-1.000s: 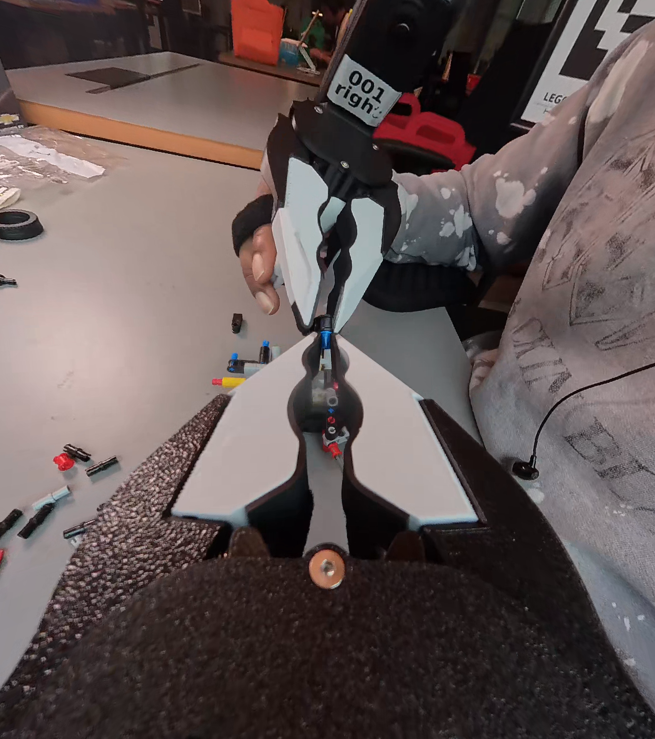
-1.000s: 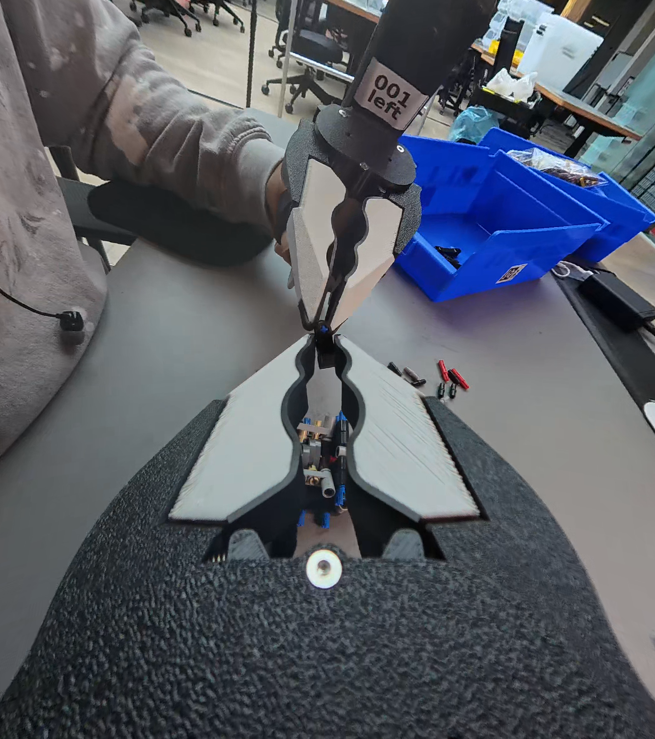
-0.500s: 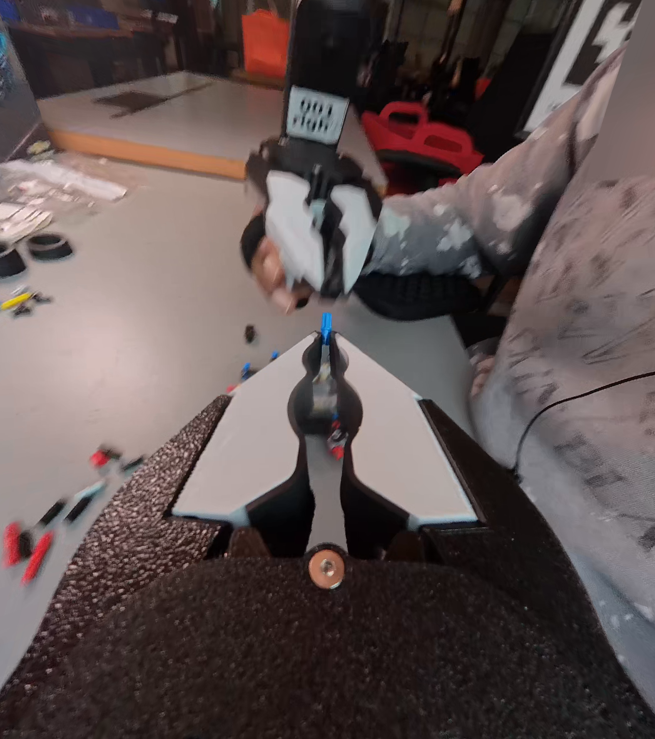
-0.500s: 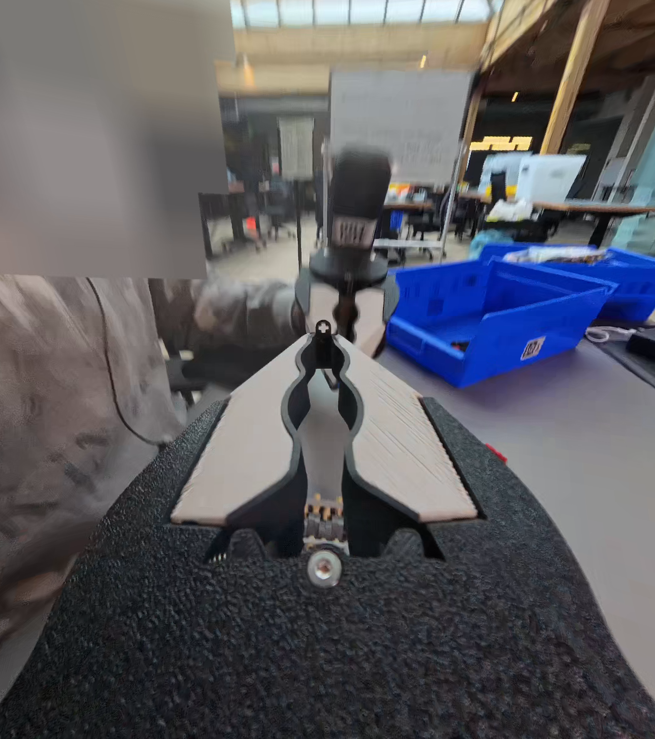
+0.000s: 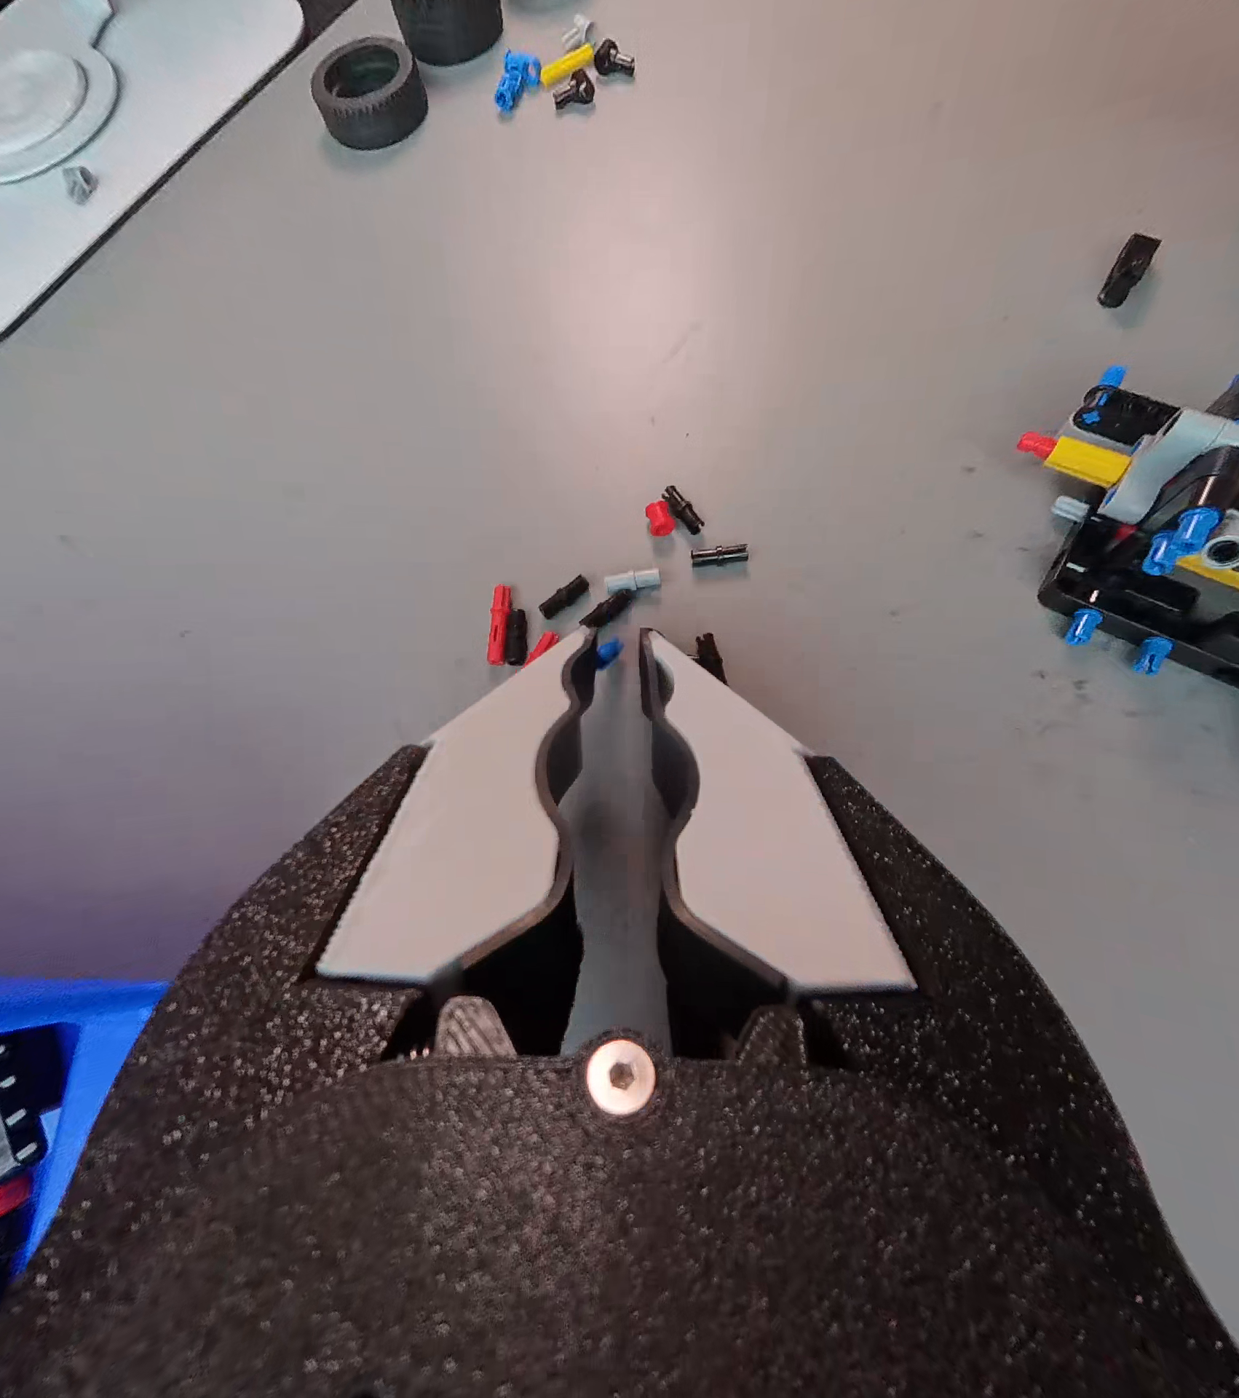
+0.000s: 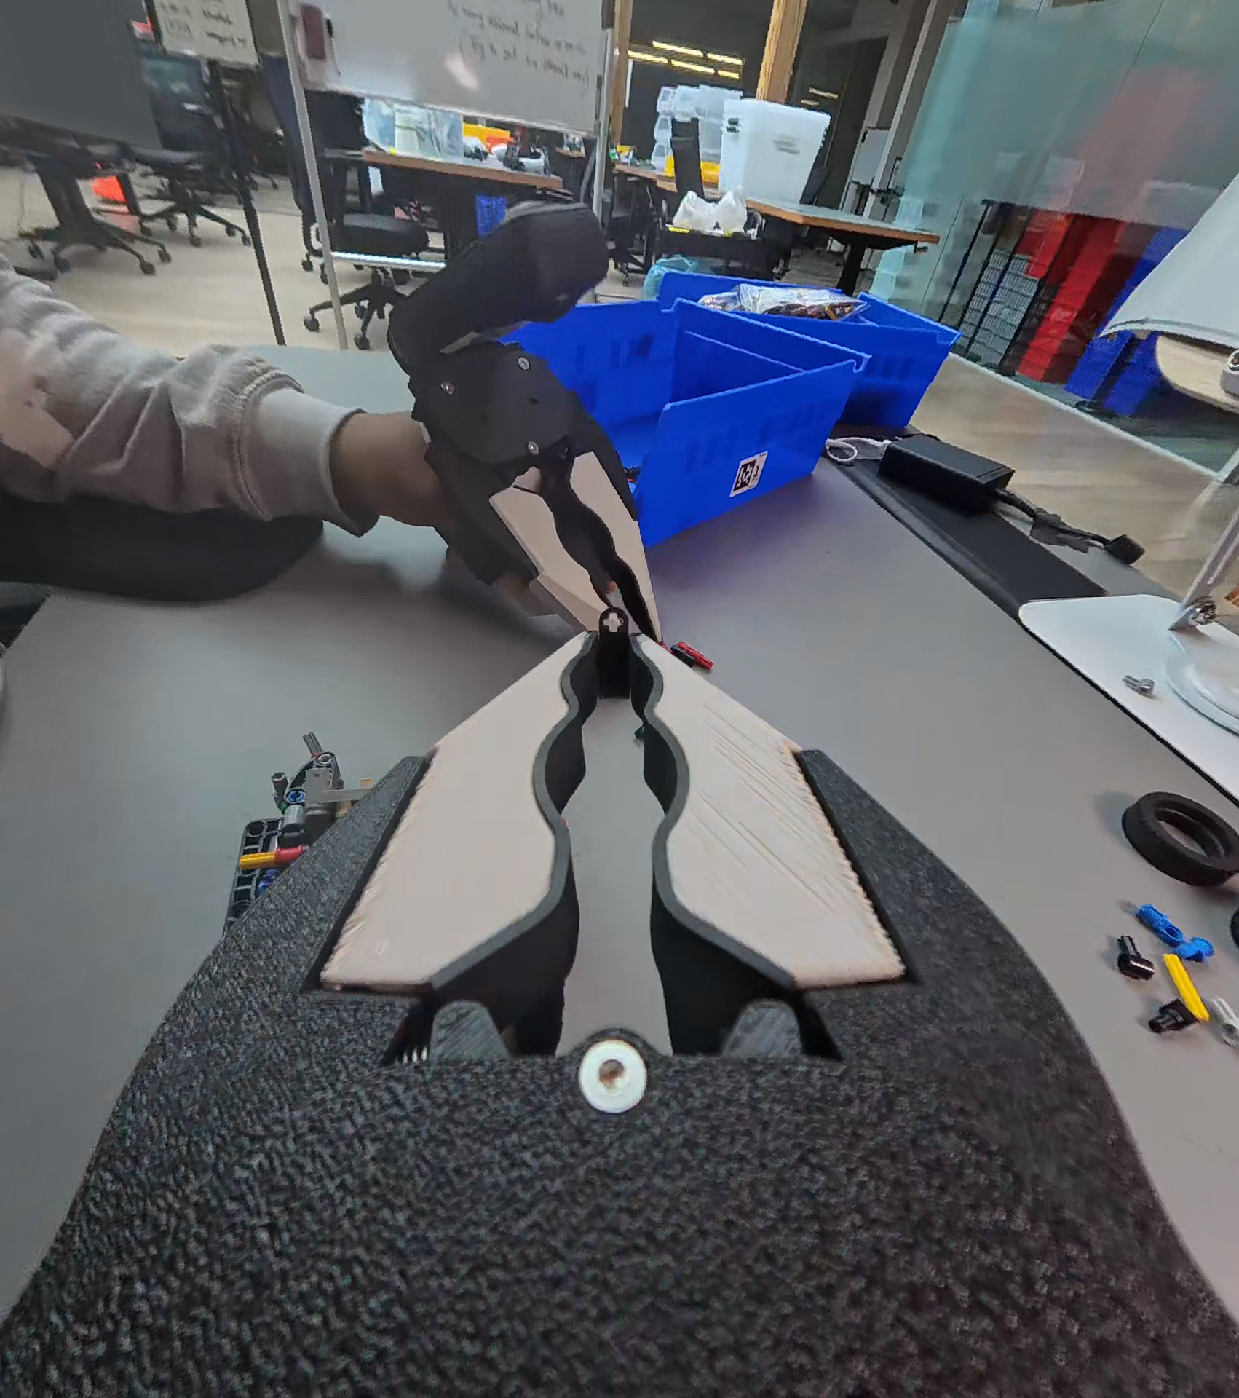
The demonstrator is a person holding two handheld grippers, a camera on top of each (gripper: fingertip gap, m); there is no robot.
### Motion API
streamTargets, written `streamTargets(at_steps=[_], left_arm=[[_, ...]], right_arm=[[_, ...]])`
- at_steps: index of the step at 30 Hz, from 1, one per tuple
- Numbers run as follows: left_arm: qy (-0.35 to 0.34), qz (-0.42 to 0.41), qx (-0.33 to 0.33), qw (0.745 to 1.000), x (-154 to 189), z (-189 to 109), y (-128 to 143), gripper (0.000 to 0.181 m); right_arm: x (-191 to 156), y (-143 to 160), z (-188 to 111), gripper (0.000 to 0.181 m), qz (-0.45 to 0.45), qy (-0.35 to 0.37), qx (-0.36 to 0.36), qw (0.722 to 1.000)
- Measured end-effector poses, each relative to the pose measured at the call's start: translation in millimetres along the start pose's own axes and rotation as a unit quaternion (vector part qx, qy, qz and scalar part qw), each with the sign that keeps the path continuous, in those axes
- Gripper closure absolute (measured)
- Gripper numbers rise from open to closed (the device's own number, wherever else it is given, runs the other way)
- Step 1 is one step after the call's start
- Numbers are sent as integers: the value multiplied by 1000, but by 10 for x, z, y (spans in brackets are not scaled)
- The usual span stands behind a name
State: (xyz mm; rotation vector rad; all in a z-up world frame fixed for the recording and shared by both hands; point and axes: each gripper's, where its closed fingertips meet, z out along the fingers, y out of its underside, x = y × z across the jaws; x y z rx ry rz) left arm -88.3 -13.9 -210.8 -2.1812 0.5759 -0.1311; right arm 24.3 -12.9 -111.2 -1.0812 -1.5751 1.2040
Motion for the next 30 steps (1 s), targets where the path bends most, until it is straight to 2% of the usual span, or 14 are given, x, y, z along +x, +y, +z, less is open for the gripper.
streamTargets(at_steps=[1,4,7,9,12,17,21,23,25,26,28,30], left_arm=[[4,-5,17,1000,17,-31,-65,165],[76,-65,105,989,202,-208,-402,155],[224,-165,180,944,553,-429,-727,153],[287,-208,192,915,727,-479,-805,152],[333,-224,184,897,918,-481,-828,153],[314,-199,186,910,968,-466,-845,168],[294,-160,199,921,968,-505,-846,172],[259,-116,204,937,934,-520,-842,173],[199,-57,211,955,833,-552,-831,173],[172,-33,215,961,771,-585,-833,173],[115,8,224,968,621,-677,-842,173],[42,47,223,973,400,-786,-828,173]], right_arm=[[-17,32,17,173,-11,4,-8,1000],[-45,125,91,173,-75,27,-42,996],[-93,129,183,174,-154,54,-62,985],[-139,113,239,174,-210,69,-73,972],[-186,97,303,174,-279,90,-90,952],[-257,46,331,174,-364,110,-102,919],[-290,13,326,173,-382,108,-95,913],[-284,-2,295,169,-347,93,-84,929],[-182,-35,183,151,-275,80,-77,955],[-116,-35,100,148,-233,69,-80,967],[17,123,-93,148,-161,39,-129,978],[119,429,-323,147,-105,14,-208,972]])
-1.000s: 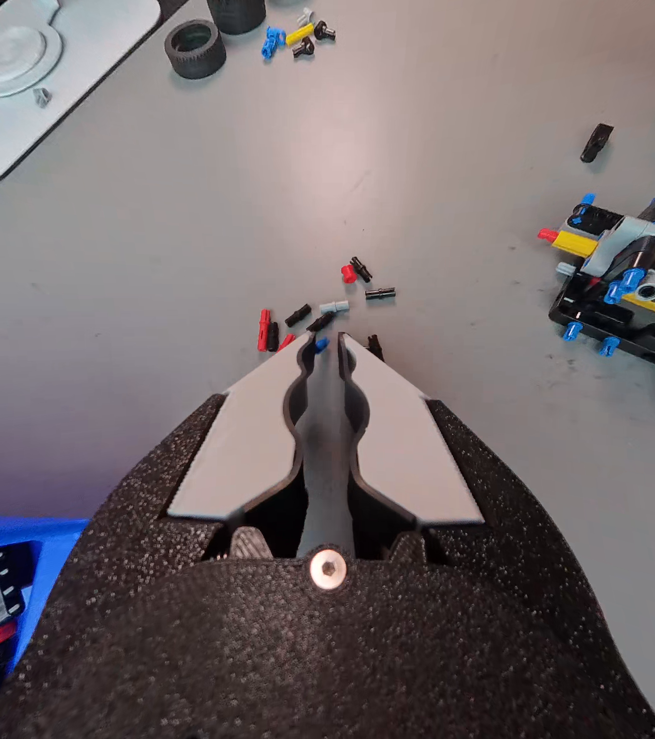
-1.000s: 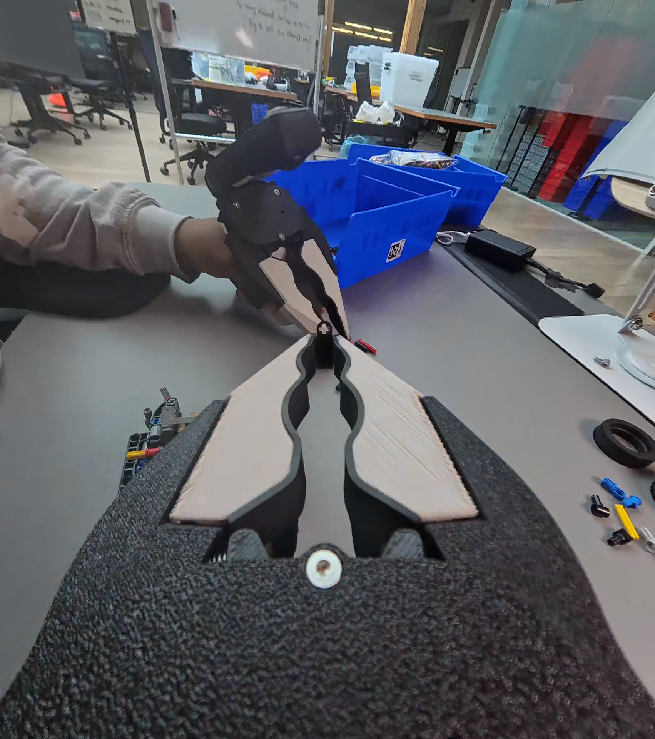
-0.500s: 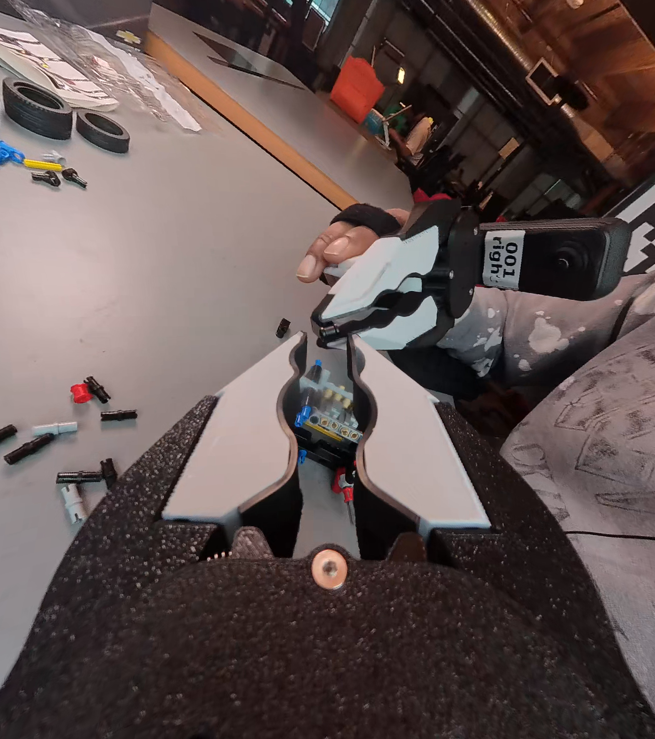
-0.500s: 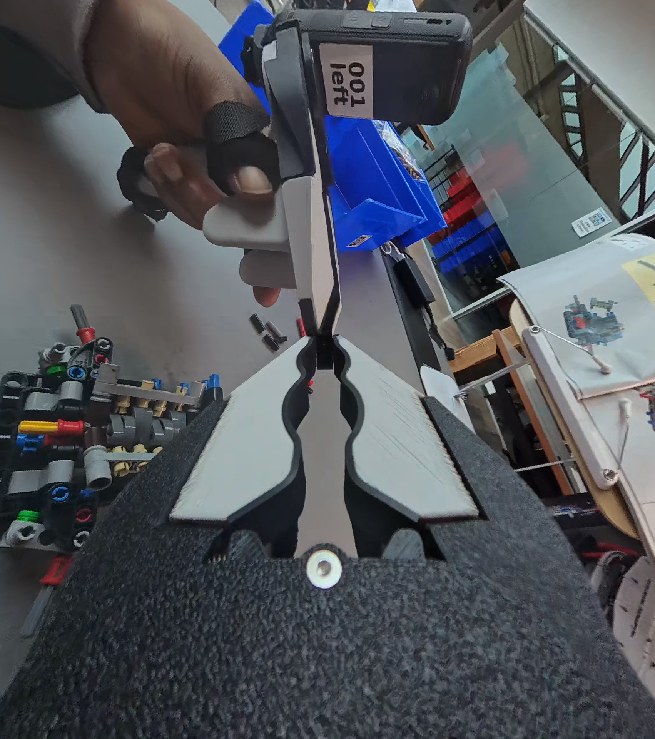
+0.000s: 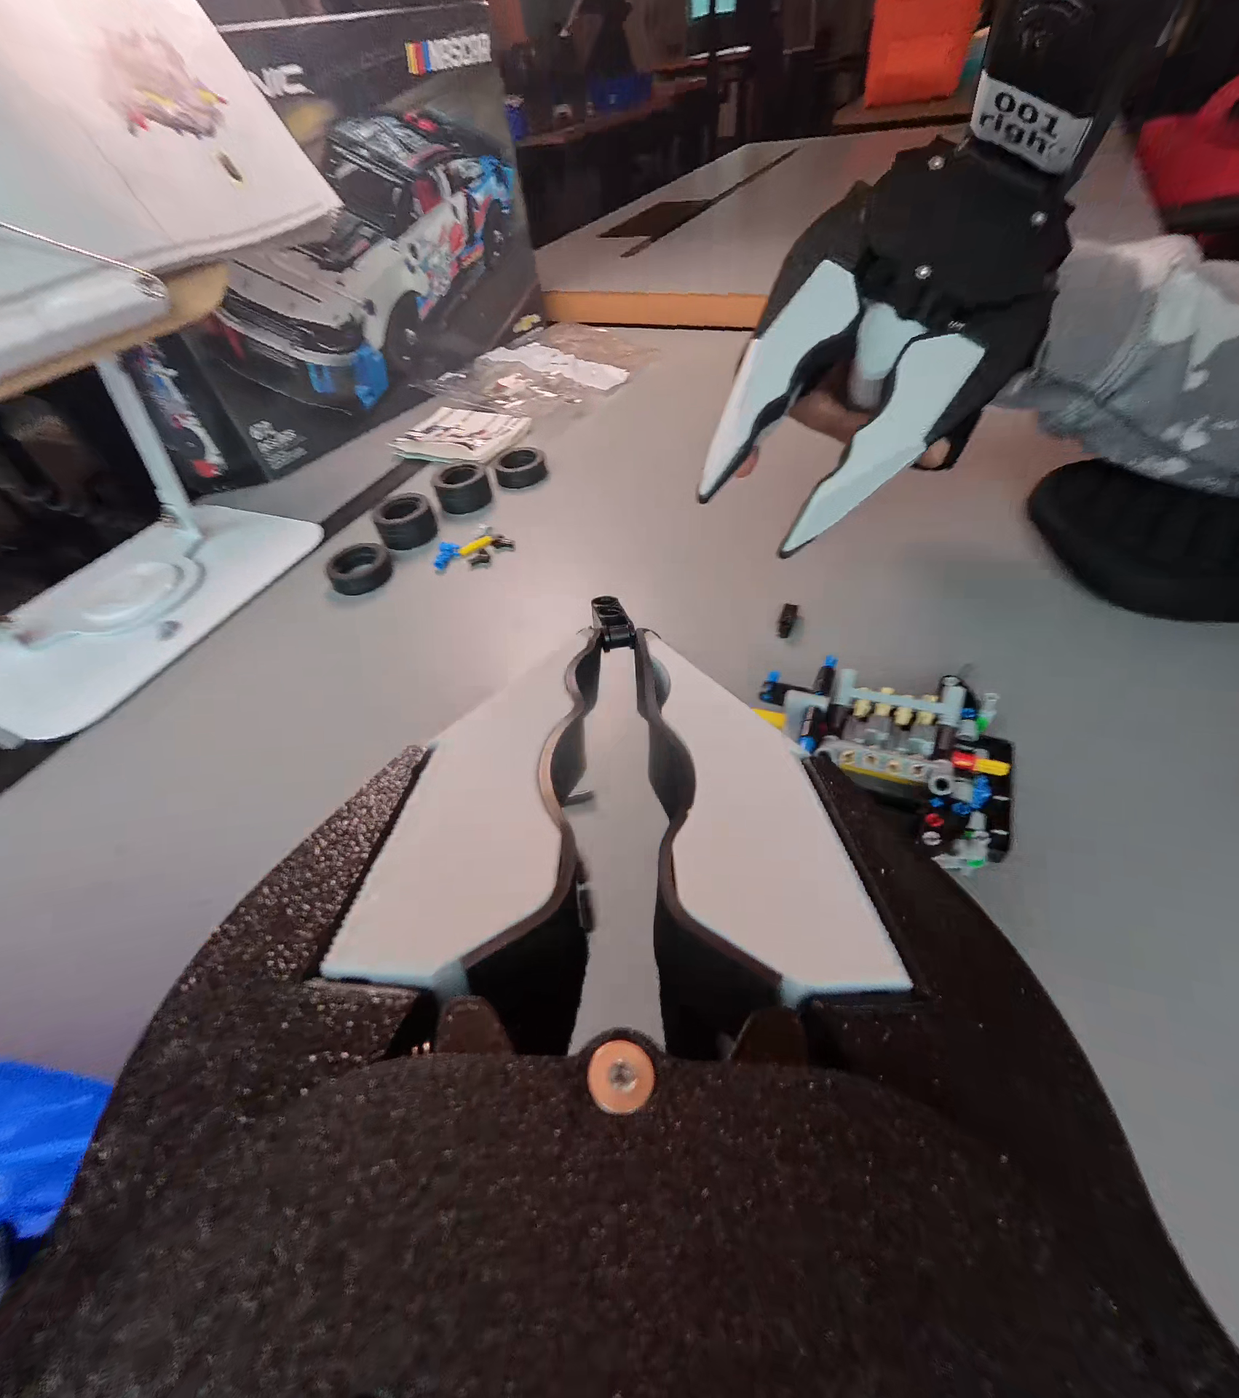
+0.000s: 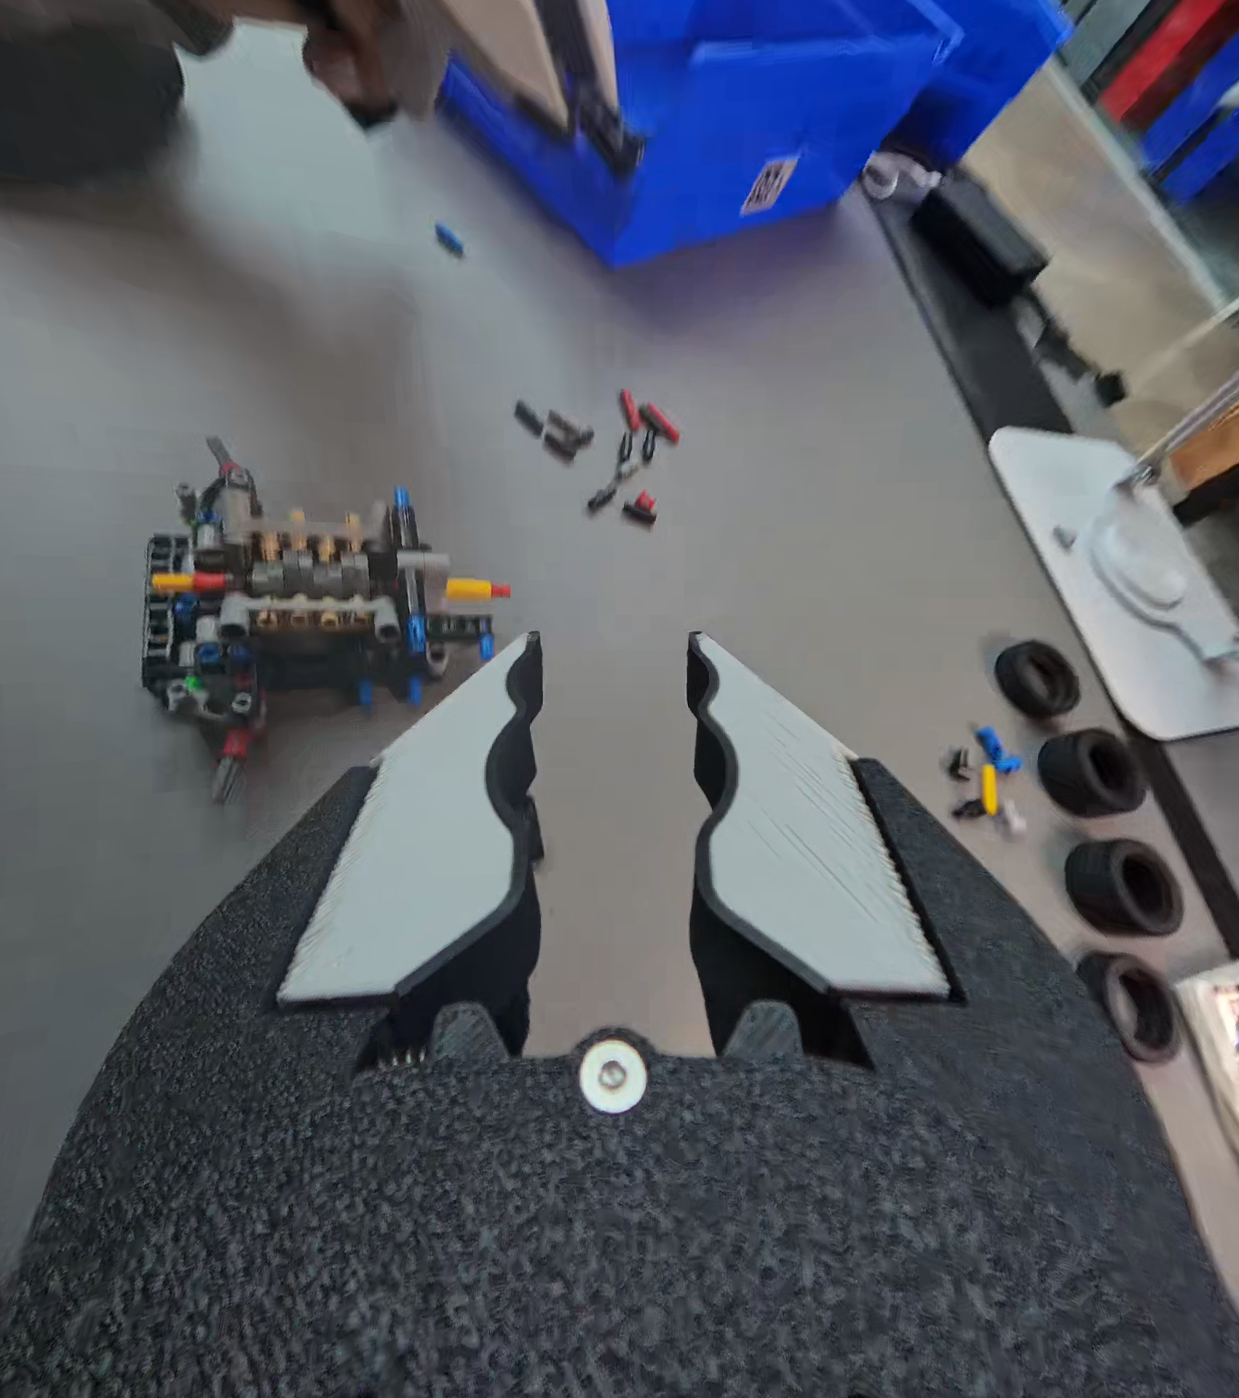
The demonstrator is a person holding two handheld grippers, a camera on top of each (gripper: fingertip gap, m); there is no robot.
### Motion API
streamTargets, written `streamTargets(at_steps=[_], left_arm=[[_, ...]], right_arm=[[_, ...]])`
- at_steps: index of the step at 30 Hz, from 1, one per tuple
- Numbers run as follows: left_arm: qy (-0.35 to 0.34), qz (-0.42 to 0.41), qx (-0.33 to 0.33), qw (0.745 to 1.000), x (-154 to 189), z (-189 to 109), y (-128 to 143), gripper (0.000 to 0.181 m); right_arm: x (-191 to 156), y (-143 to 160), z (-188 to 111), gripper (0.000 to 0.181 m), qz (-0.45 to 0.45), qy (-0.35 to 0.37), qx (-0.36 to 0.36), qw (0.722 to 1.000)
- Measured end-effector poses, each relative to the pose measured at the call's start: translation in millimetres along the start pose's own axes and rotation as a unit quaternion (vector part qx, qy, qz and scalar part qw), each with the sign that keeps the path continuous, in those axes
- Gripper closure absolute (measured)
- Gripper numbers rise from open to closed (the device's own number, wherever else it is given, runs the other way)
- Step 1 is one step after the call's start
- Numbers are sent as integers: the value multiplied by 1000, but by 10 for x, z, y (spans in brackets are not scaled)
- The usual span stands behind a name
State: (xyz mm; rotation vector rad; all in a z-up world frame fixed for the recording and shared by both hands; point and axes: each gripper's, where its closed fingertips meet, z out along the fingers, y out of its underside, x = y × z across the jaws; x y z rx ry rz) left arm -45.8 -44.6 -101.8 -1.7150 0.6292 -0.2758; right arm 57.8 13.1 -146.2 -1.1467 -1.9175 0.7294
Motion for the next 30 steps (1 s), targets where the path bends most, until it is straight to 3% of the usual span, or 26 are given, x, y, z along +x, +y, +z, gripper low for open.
streamTargets(at_steps=[2,4,6,11,13,15,18,20,22,26,30], left_arm=[[-90,61,-30,994,-338,-186,33,172],[-218,108,-85,966,-831,-492,136,172],[-305,102,-142,936,-1225,-825,303,172],[-341,-24,-194,920,-1582,-1189,740,170],[-343,-43,-191,919,-1602,-1207,807,162],[-332,-49,-165,927,-1561,-1162,745,152],[-263,-74,-75,959,-1338,-974,438,145],[-158,-118,0,980,-1006,-769,166,146],[-24,-174,51,983,-566,-548,-50,147],[160,-269,55,948,149,-163,-158,150],[209,-275,6,938,477,58,-23,157]], right_arm=[[-28,338,-73,147,35,-33,-60,997],[-78,577,-117,146,56,-55,-101,992],[-159,715,-126,145,70,-78,-128,986],[-290,827,8,152,58,-103,-153,981],[-332,801,55,171,55,-111,-145,982],[-292,789,75,174,41,-97,-145,984],[-171,432,82,174,13,-53,-65,996],[-76,70,75,174,-14,-5,5,1000],[-68,-273,78,174,-62,40,61,995],[-191,-728,210,174,-154,110,104,976],[-349,-868,372,173,-222,135,96,961]])
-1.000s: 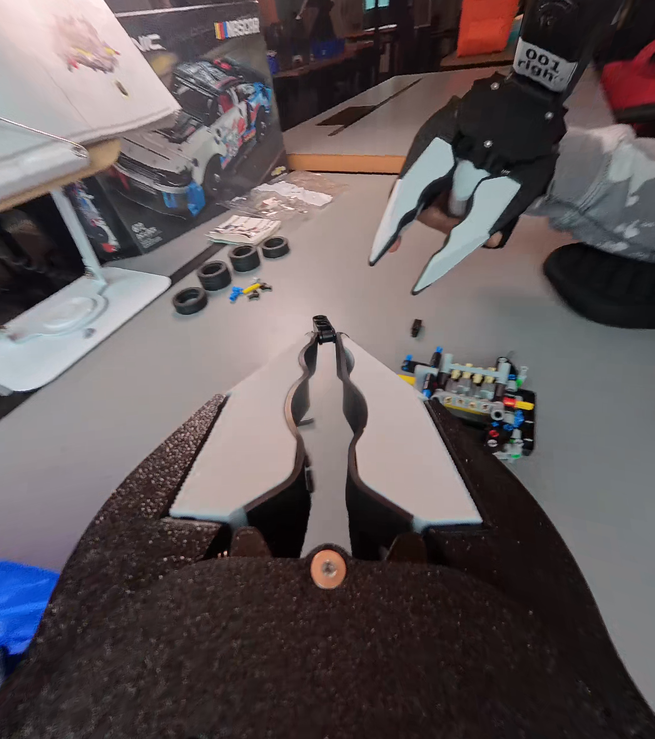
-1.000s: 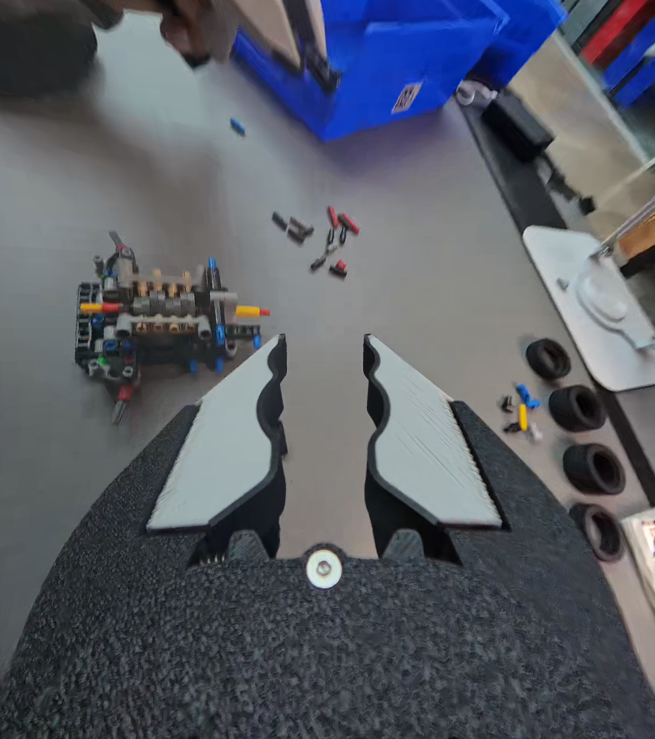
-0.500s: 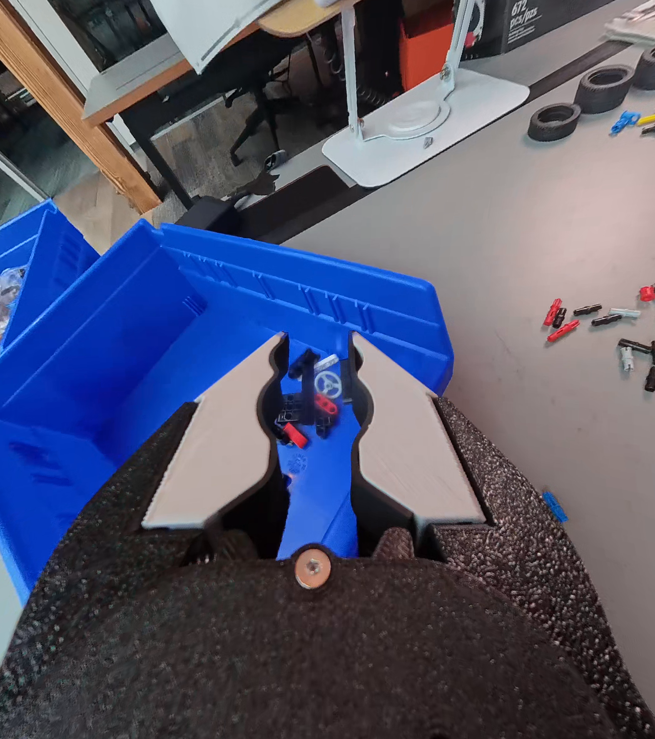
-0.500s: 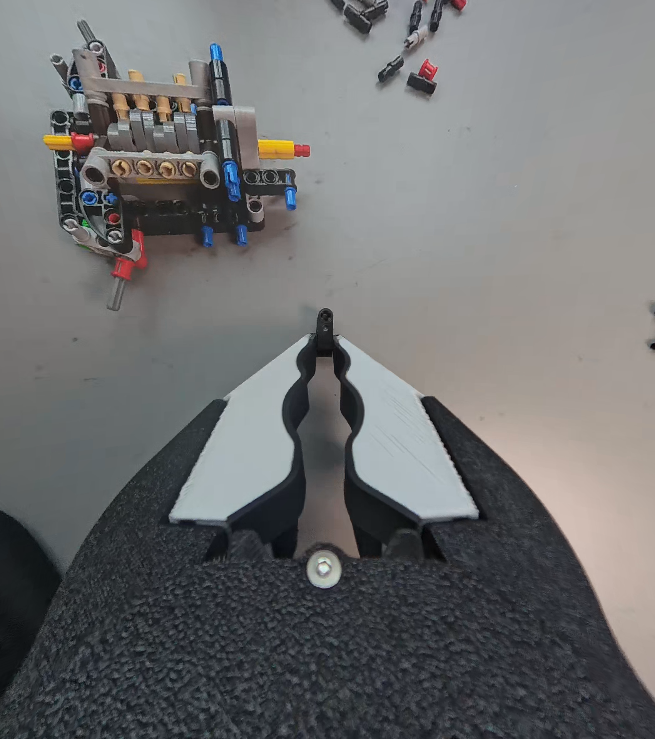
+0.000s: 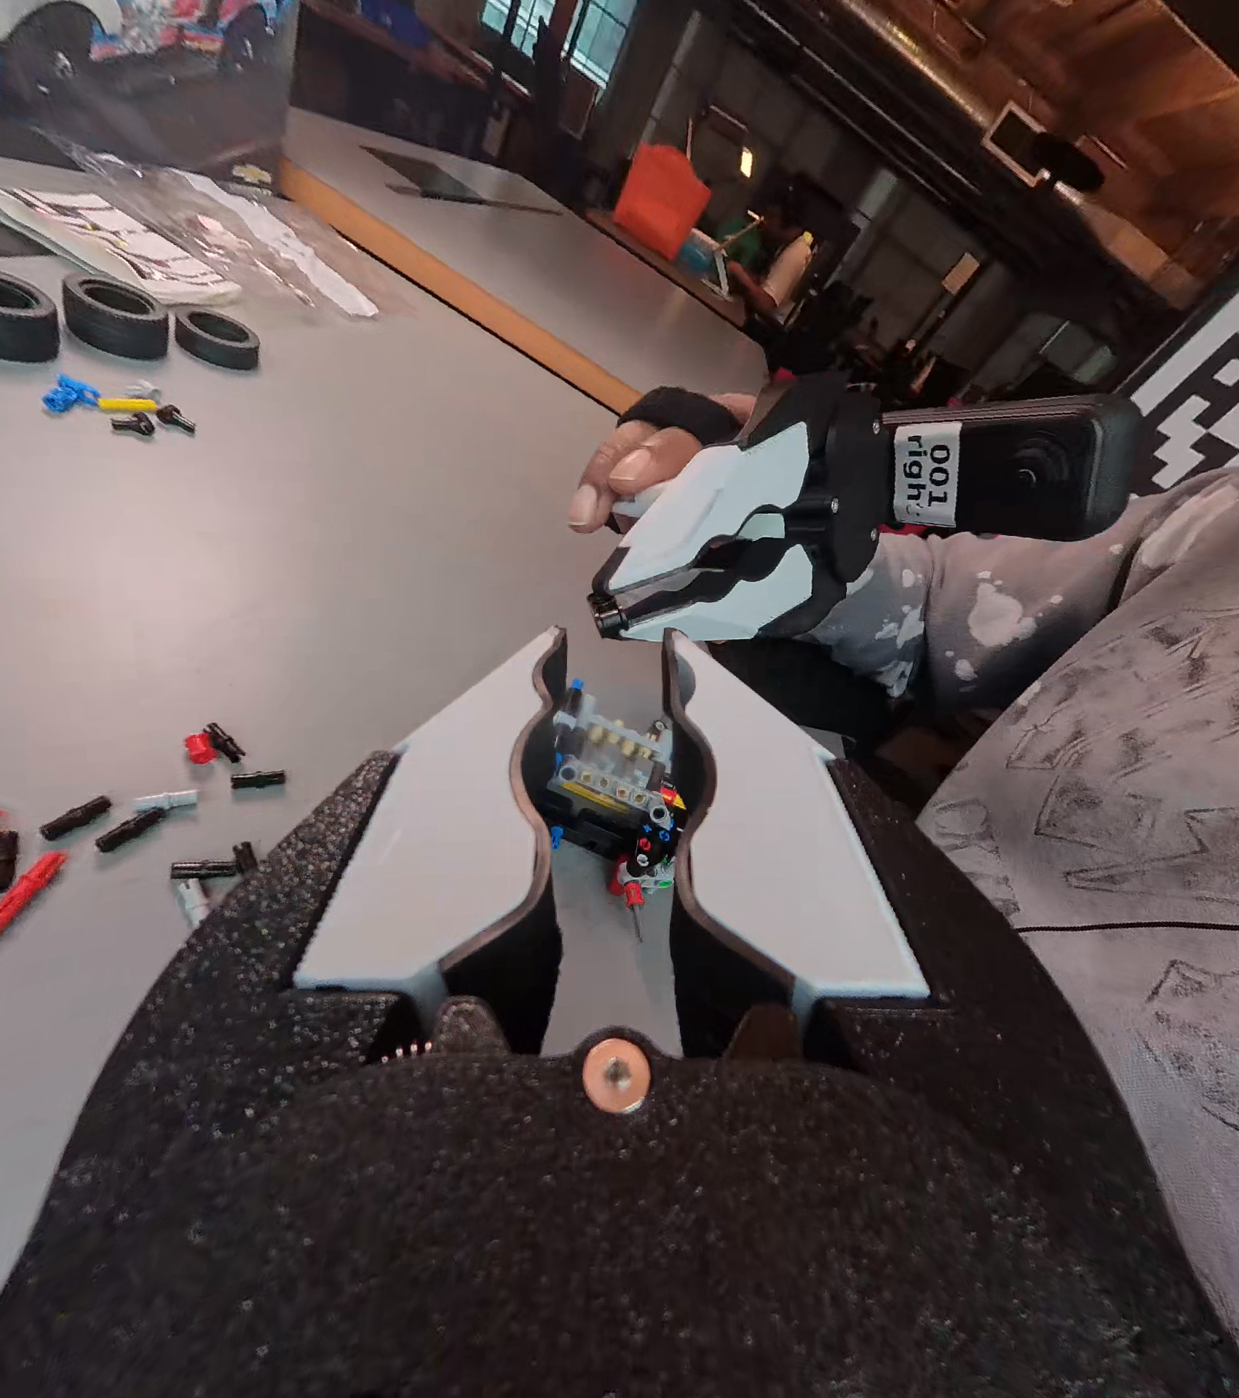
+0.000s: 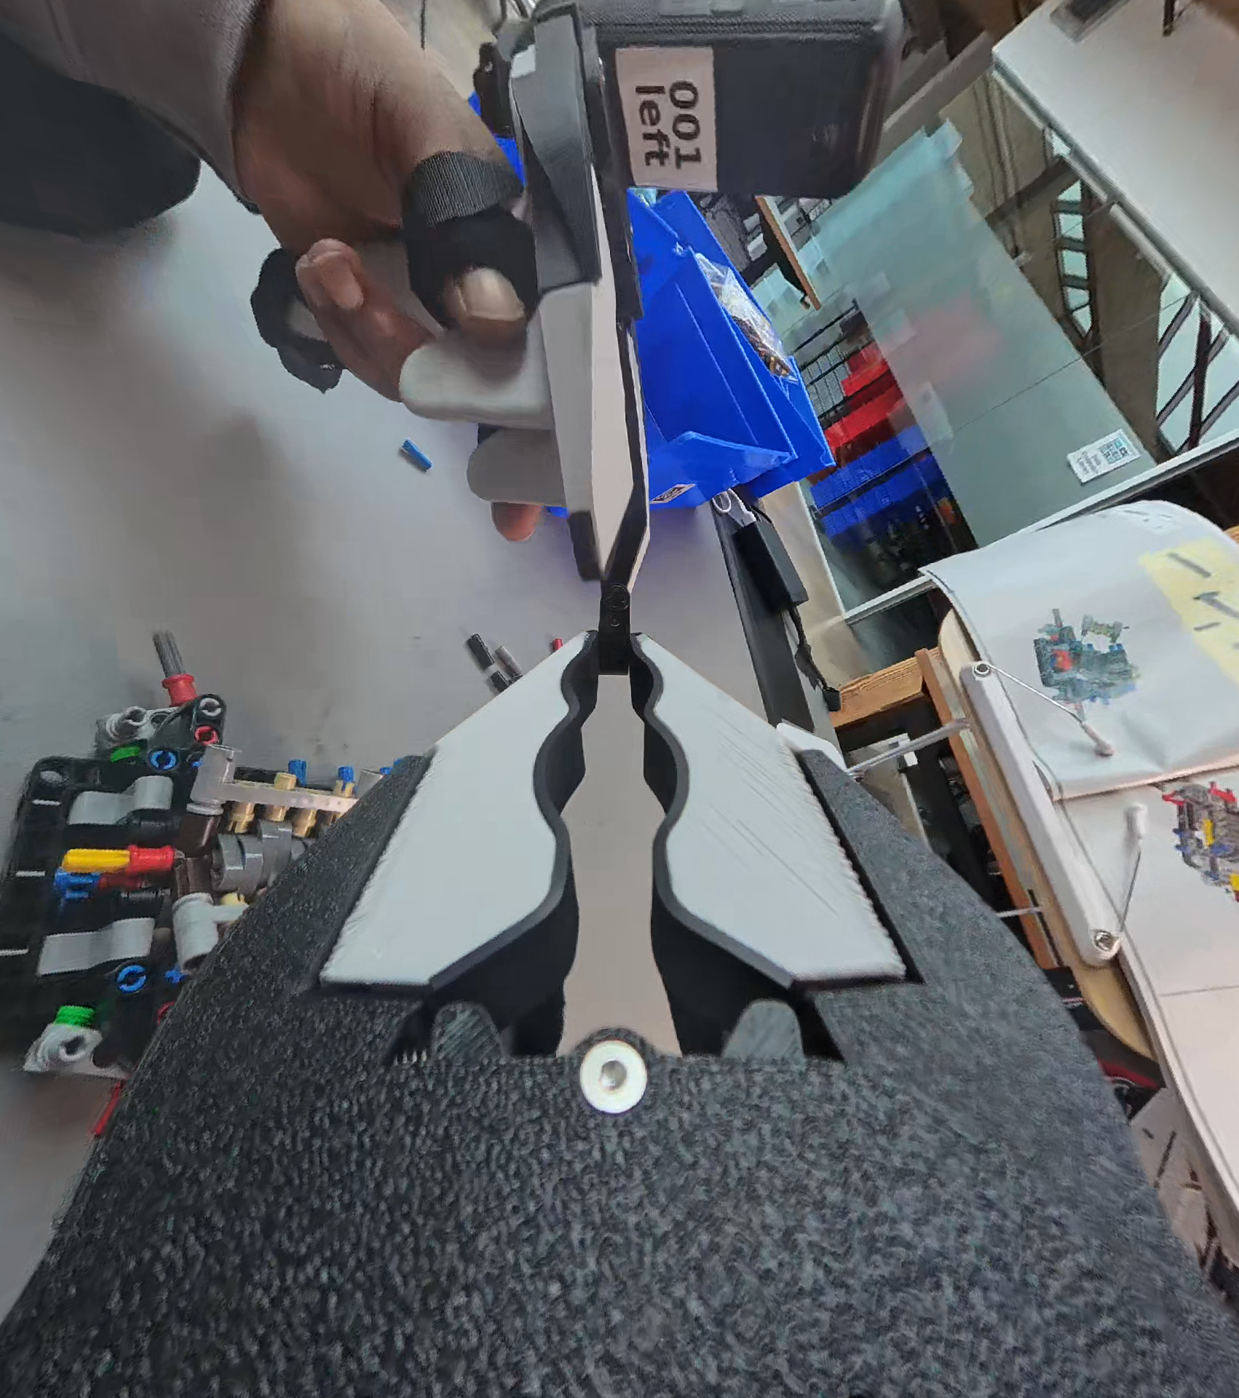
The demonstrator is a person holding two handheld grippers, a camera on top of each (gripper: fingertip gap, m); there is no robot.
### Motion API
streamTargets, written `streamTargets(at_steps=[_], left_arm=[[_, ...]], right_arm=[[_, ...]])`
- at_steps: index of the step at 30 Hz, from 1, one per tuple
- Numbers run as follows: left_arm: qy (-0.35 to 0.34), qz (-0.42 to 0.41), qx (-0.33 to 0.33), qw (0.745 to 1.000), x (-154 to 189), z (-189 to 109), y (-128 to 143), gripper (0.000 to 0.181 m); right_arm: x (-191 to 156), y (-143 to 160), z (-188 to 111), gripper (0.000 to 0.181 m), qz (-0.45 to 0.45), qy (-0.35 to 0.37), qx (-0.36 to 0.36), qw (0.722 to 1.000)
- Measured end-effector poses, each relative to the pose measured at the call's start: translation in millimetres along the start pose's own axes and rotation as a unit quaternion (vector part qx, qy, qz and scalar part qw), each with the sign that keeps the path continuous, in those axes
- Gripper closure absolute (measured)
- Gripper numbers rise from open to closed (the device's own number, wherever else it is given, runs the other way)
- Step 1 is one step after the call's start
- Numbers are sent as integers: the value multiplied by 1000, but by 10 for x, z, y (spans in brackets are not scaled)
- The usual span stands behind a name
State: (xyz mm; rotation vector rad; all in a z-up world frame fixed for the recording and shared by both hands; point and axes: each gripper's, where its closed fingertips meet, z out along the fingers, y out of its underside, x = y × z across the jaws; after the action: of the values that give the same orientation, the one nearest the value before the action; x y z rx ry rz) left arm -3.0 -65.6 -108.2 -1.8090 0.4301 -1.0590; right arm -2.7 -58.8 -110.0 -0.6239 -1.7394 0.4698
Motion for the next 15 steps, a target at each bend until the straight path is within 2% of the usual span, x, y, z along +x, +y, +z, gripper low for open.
streamTargets(at_steps=[3,8,10,11,12,13,15], left_arm=[[-9,10,-18,1000,-12,44,68,171],[-17,18,-13,1000,-21,20,38,173],[-51,58,-17,997,-62,-28,-10,174],[-96,96,-17,991,-150,-120,-86,173],[-170,145,-16,975,-304,-302,-215,173],[-265,197,-15,944,-497,-593,-386,173],[-461,262,-33,847,-846,-1403,-692,173]], right_arm=[[-44,-22,41,173,-29,7,-6,1000],[-32,-54,65,161,-54,20,-7,998],[11,-59,71,155,-23,32,0,999],[37,-22,70,152,12,26,-4,1000],[70,45,66,149,54,17,-15,998],[115,115,53,140,93,10,-23,995],[206,233,5,138,146,6,-29,989]])
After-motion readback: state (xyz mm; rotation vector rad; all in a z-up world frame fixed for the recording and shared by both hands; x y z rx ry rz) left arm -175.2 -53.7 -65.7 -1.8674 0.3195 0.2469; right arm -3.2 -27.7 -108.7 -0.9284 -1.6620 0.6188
